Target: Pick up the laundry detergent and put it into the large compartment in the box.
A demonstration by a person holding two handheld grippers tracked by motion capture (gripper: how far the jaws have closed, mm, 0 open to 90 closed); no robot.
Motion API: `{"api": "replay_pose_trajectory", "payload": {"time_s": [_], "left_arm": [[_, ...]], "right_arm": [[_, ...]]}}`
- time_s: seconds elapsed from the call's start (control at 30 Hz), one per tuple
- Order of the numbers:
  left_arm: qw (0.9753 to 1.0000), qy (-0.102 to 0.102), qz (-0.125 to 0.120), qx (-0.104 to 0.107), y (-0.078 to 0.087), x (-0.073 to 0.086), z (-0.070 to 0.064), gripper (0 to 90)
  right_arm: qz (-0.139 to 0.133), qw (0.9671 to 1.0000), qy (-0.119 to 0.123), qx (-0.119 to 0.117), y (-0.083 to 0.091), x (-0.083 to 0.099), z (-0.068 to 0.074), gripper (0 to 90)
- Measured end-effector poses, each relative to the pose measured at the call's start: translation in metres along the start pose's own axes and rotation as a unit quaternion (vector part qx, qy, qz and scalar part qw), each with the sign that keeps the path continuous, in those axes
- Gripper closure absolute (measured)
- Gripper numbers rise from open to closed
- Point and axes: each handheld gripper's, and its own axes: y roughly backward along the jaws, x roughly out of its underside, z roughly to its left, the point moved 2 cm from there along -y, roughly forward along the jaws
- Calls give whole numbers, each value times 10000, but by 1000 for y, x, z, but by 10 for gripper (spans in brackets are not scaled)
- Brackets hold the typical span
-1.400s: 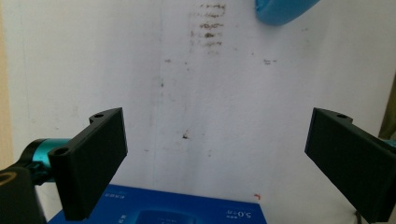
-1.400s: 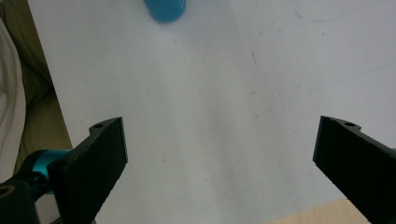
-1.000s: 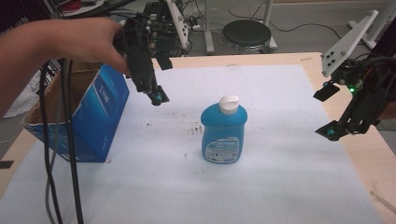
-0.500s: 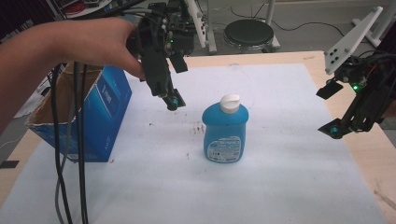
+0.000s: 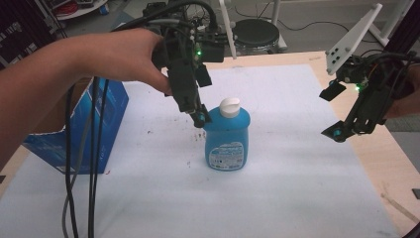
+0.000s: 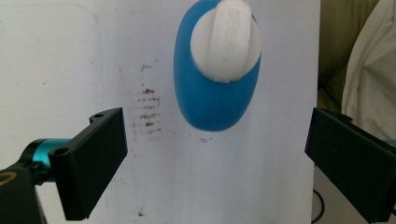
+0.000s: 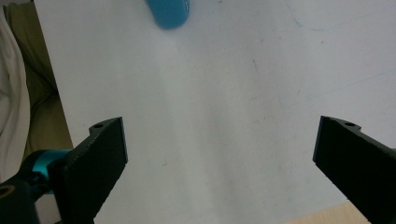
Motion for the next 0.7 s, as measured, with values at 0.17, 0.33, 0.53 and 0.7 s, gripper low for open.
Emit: {"api": "replay_pose_trajectory", "payload": {"time_s": [0.17, 0.33, 0.53, 0.7], "left_arm": [[10000, -38, 65, 33, -7, -7, -1, 56], [9999, -64, 102, 52, -14, -14, -2, 57], [9998, -57, 148, 82, -22, -19, -1, 57], [9999, -41, 129, 69, -29, -21, 0, 56]], "right_arm": [[-9, 10000, 0, -6, 0, 0, 0, 20], [-9, 10000, -12, 4, 0, 1, 0, 20], [-52, 10000, -11, 14, 1, 2, -2, 20], [-49, 10000, -17, 15, 1, 2, -2, 20]]}}
